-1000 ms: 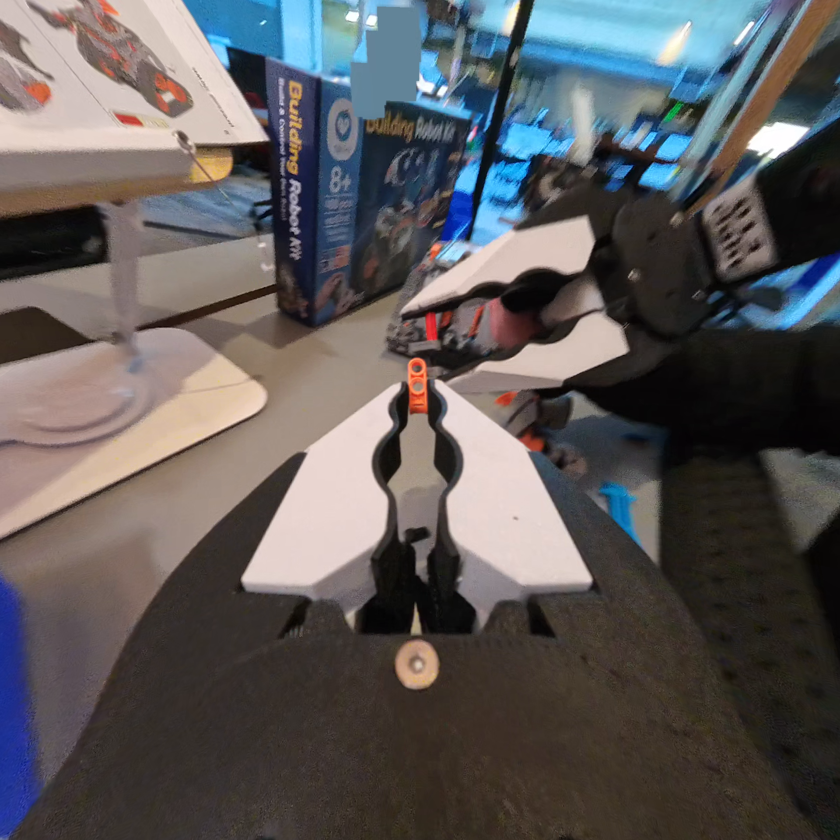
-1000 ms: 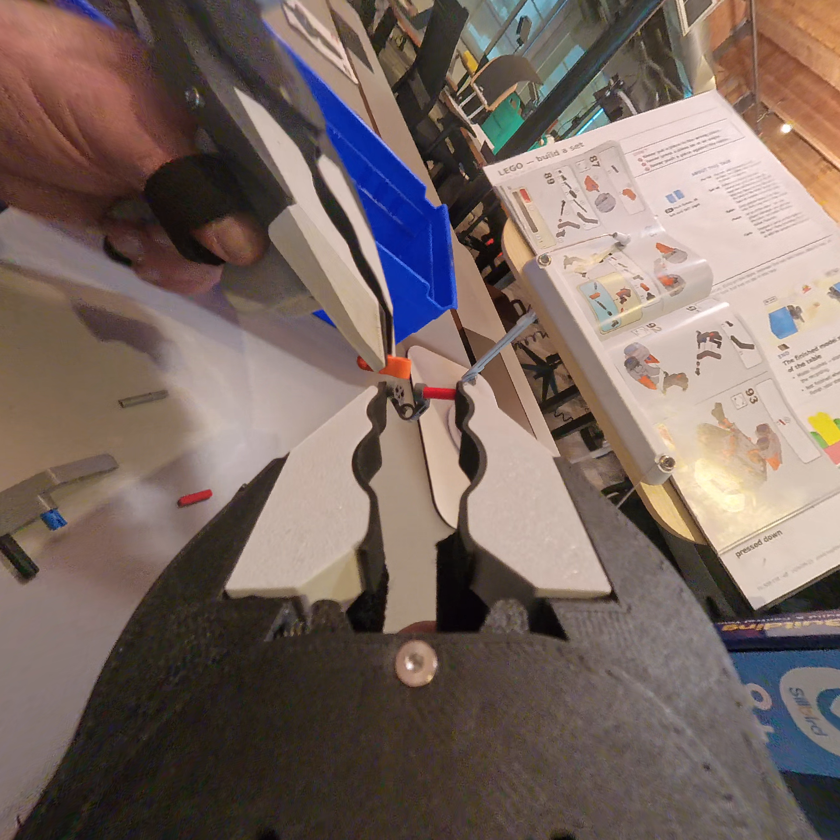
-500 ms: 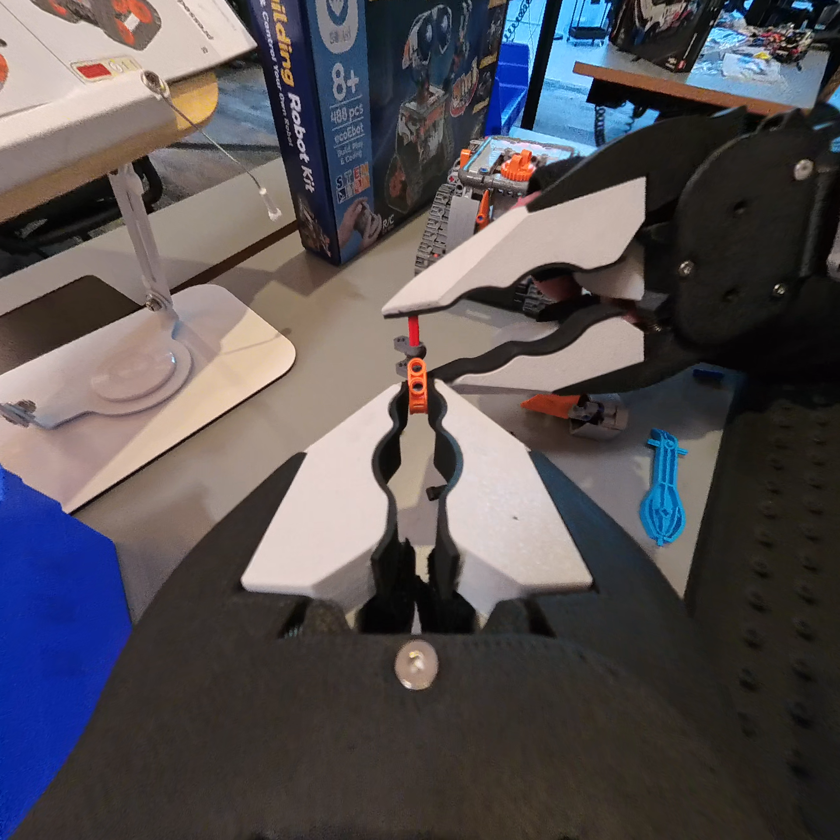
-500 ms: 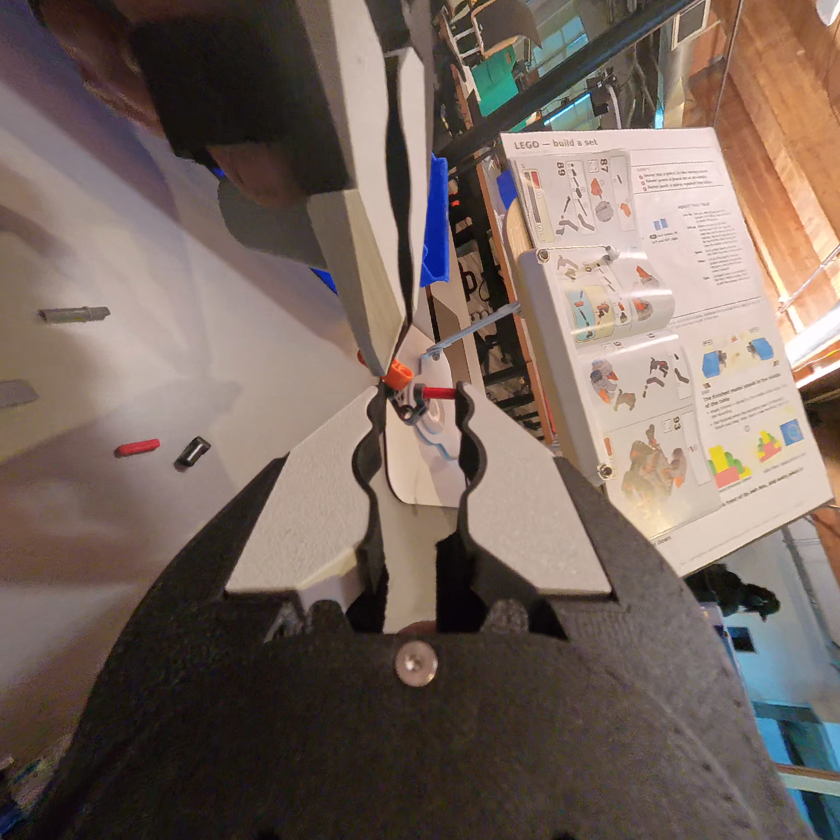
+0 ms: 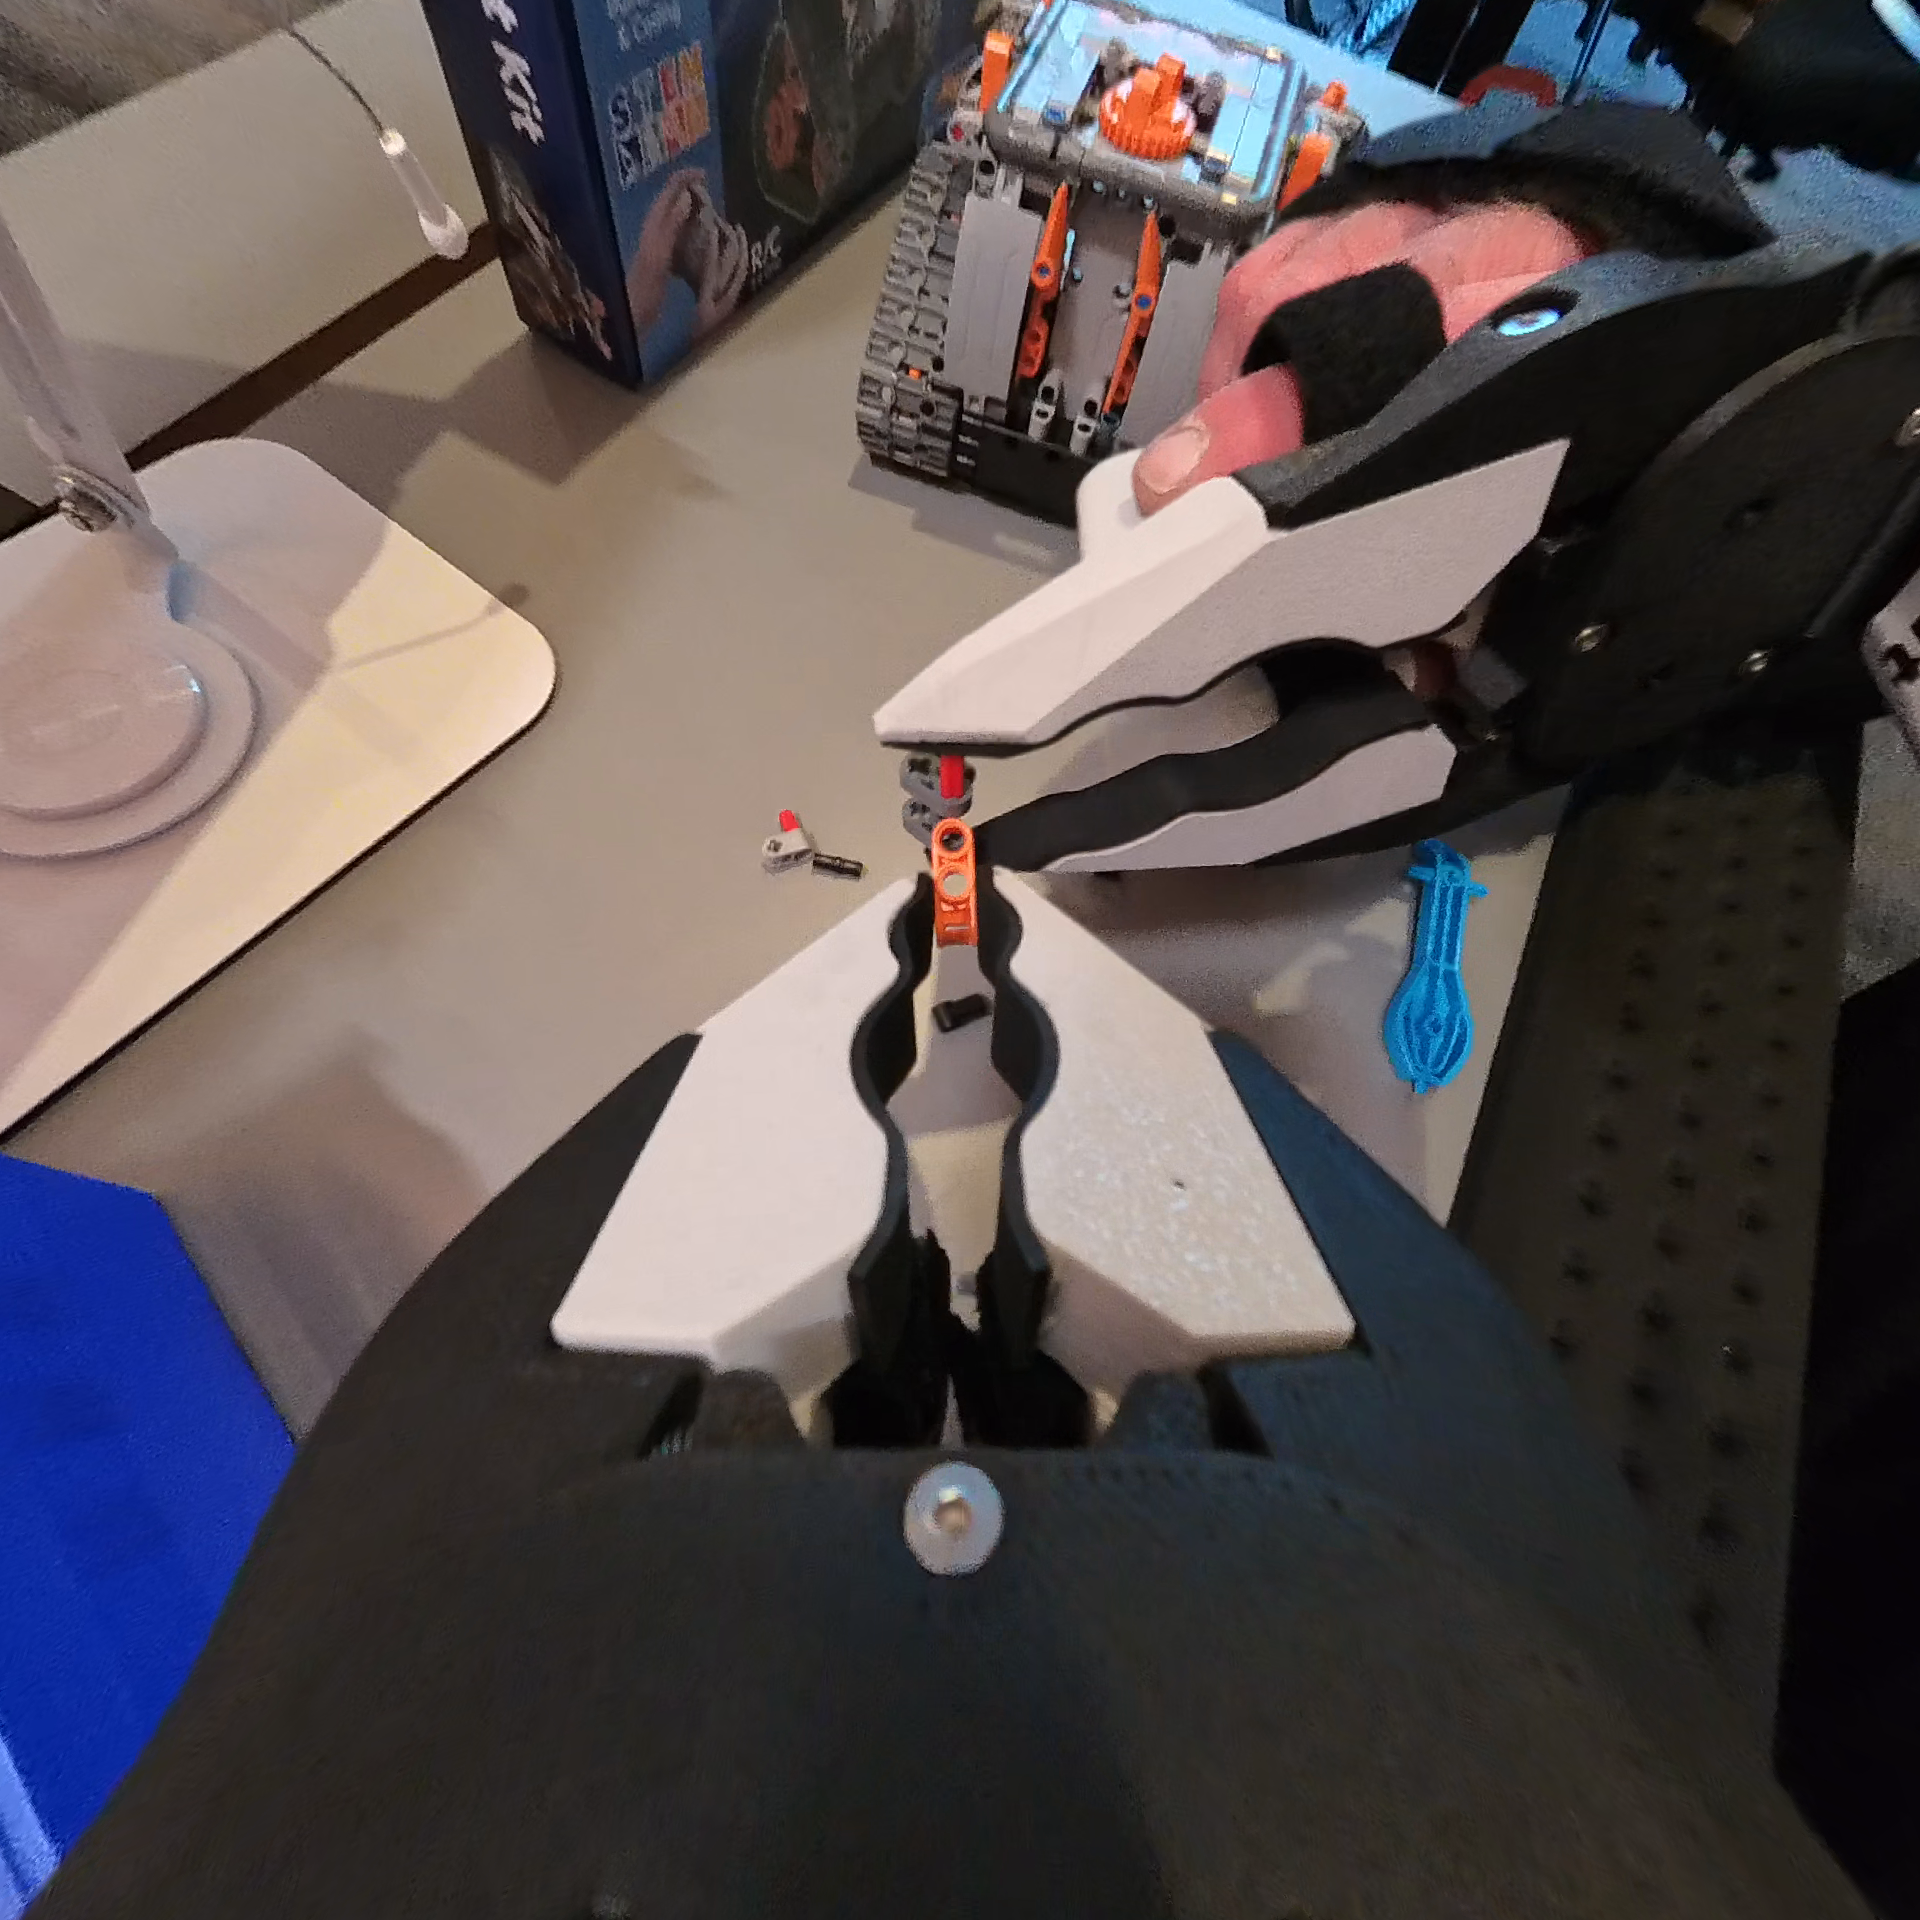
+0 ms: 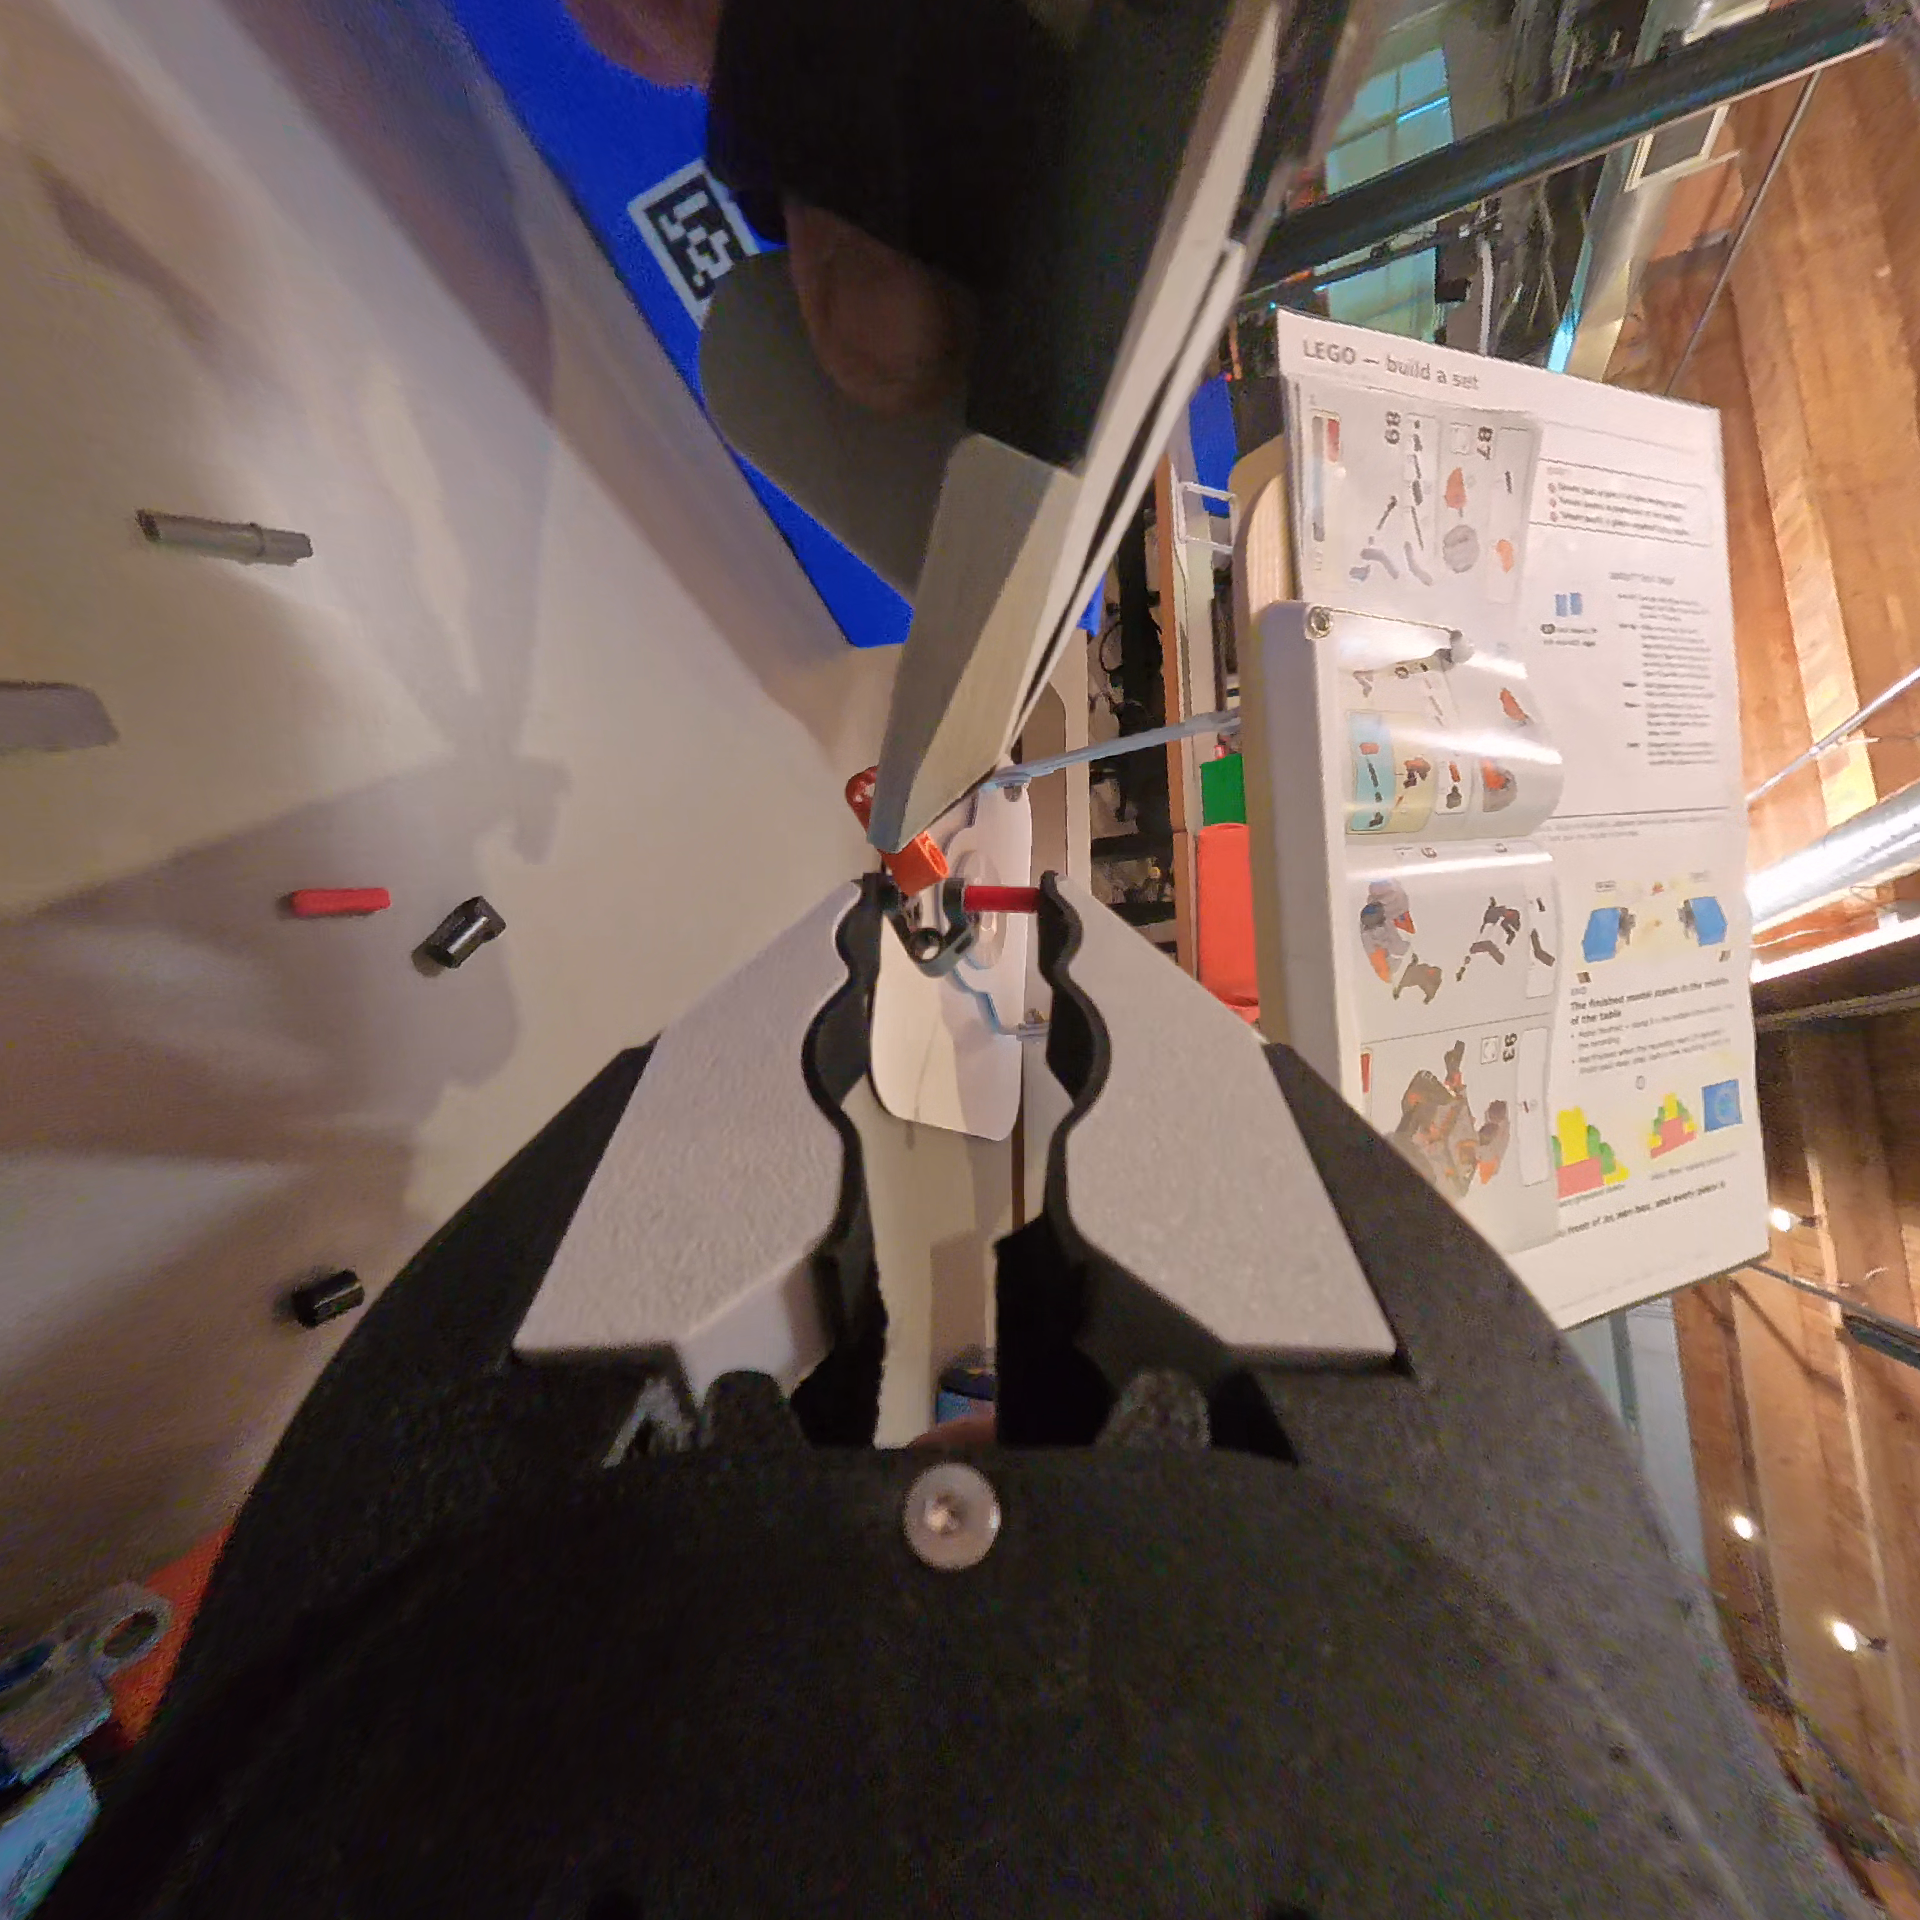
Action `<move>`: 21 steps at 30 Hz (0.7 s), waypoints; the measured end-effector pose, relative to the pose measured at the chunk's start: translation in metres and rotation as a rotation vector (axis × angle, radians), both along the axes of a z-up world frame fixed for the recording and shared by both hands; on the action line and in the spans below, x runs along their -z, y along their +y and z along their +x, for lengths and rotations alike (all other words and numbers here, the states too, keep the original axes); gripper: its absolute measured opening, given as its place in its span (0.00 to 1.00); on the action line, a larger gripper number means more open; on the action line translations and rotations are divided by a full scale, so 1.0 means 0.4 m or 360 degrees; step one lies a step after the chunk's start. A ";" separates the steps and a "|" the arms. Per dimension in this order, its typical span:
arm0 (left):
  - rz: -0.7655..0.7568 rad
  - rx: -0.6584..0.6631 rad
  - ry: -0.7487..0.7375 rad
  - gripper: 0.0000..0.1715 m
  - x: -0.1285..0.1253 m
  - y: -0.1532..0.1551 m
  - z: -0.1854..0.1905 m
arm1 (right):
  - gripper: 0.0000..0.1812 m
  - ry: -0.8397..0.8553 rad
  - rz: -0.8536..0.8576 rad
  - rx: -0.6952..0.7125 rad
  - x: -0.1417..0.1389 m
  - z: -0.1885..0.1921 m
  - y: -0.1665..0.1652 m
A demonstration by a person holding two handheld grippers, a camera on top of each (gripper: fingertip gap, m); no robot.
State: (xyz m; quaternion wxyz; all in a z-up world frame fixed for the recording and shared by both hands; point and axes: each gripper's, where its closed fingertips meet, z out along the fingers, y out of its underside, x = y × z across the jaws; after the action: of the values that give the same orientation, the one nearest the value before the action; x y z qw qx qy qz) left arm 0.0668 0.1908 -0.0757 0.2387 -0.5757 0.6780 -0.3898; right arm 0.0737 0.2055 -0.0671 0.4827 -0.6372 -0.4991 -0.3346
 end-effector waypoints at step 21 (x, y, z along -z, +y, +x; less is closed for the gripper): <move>0.0152 0.0226 0.0358 0.03 0.073 -0.014 -0.016 | 0.15 -0.0113 -0.0204 -0.0090 0.073 -0.022 -0.014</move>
State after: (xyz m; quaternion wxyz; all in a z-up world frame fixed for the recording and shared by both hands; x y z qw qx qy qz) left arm 0.0602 0.1851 -0.1049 0.1602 -0.5541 0.7574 -0.3061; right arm 0.0647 0.1999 -0.0963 0.4319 -0.6402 -0.5541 -0.3107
